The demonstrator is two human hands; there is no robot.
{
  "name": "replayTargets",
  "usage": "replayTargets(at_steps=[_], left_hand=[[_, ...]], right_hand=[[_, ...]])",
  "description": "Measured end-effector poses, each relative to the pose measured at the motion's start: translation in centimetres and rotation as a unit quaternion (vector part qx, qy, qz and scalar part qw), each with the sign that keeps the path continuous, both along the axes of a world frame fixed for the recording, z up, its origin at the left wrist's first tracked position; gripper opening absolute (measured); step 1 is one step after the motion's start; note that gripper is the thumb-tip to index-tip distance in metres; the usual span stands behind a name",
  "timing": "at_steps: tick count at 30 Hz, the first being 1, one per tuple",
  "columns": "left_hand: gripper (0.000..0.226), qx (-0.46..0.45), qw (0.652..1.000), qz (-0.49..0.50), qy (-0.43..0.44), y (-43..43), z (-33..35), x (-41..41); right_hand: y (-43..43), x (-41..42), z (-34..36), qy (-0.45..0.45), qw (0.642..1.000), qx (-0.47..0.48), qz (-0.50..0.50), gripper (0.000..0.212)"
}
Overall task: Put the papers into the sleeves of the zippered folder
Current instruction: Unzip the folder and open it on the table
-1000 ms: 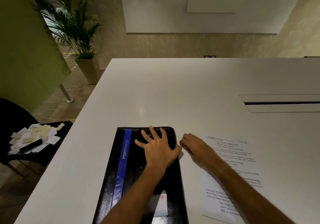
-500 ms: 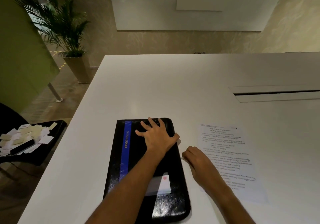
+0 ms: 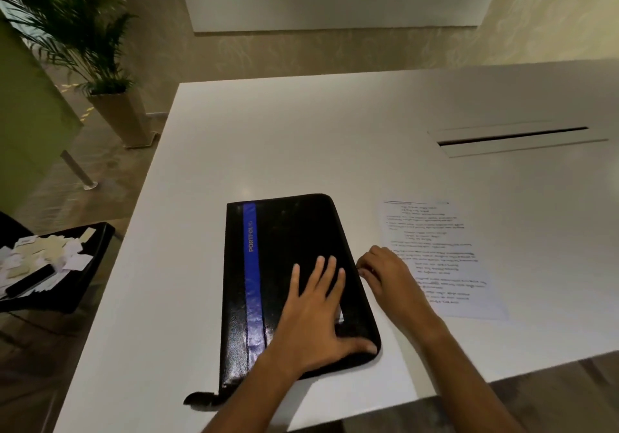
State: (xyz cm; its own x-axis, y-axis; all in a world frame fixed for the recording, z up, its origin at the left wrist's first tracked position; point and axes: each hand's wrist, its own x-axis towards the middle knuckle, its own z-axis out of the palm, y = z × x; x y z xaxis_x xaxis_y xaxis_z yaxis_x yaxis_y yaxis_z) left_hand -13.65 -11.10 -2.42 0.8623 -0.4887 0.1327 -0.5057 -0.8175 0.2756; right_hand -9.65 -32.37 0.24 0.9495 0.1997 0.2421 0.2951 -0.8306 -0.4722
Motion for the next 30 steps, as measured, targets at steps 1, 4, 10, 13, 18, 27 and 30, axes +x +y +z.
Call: replayTargets(at_steps=[1, 4, 10, 13, 18, 27, 30], left_hand=[[0.145, 0.012, 1.0, -0.014, -0.003, 0.2, -0.1, -0.5], [0.158, 0.048, 0.998, -0.05, -0.002, 0.7, 0.3, -0.6], [0.137, 0.027, 0.998, -0.044, -0.029, 0.5, -0.2, -1.0], [0.127, 0.022, 0.999, -0.036, -0.022, 0.4, -0.3, -0.9], [0.118, -0.004, 0.999, -0.039, -0.007, 0.4, 0.1, -1.2], [0.104, -0.01, 0.999, -0.031, -0.017, 0.4, 0.8, -1.7], [0.1, -0.007, 0.999, -0.029, -0.026, 0.4, 0.8, -2.0]], right_hand=[[0.0, -0.2, 0.0, -0.004, 1.0, 0.001, 0.0, 0.013], [0.1, -0.7, -0.1, -0.01, 1.0, 0.008, 0.008, 0.012], [-0.4, -1.9, 0.1, -0.01, 1.0, 0.008, 0.026, 0.014], [-0.8, -3.2, 0.0, -0.007, 0.999, 0.013, 0.029, 0.014], [-1.3, -5.8, 0.3, -0.005, 0.999, 0.022, 0.039, 0.013], [-1.5, -10.7, 0.3, -0.002, 0.998, 0.052, 0.032, 0.009], [-1.2, -12.2, -0.4, 0.008, 0.998, 0.067, 0.007, 0.01]])
